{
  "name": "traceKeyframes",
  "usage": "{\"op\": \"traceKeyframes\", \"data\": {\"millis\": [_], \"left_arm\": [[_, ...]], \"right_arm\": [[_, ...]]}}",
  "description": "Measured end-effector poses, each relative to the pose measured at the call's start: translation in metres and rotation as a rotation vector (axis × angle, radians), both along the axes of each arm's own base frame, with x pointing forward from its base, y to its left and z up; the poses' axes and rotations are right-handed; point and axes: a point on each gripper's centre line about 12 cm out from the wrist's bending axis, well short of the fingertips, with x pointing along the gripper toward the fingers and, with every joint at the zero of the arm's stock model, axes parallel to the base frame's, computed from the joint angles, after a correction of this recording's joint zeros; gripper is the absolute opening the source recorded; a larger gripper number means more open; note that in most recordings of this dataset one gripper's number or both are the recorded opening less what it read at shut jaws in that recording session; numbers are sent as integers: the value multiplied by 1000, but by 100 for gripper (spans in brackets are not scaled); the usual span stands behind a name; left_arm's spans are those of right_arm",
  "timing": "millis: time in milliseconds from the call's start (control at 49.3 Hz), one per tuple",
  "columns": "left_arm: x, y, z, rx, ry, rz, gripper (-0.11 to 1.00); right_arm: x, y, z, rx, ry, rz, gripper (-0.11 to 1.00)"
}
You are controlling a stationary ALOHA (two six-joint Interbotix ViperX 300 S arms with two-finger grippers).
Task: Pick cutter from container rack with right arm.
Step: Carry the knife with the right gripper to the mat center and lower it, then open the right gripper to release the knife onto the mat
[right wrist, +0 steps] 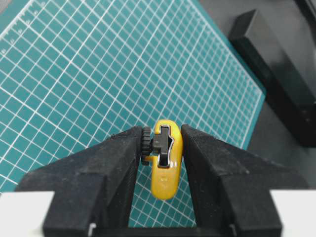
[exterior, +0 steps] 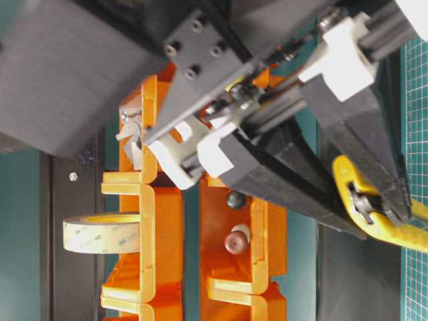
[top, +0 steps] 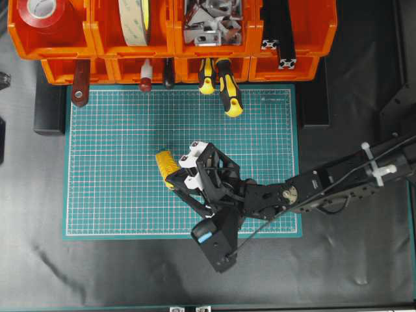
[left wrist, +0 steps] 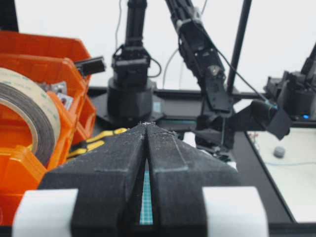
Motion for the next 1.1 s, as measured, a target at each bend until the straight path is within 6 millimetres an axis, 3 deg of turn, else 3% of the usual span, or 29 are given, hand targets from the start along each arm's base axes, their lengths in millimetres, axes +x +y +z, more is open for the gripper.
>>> {"op": "traceKeyframes", "data": {"millis": [183,751,791,974,1096], "left_arm": [[0,0,0,-2,0,-2,0],[0,-1,0,-3,0,-5,0],[0,-1,-1,-1,2,-5,0],[0,-1,0,-2,0,-5,0],[0,-1,0,-3,0,-5,0]], "right_arm": [[2,-10,-3,14,4,-23,28],[-19,-5,-28,85,81,-6,28],[-19,-4,-29,90,83,-2,33],[-23,-4,-37,115,106,-10,73],[-25,-4,-42,146,124,-42,82]]}}
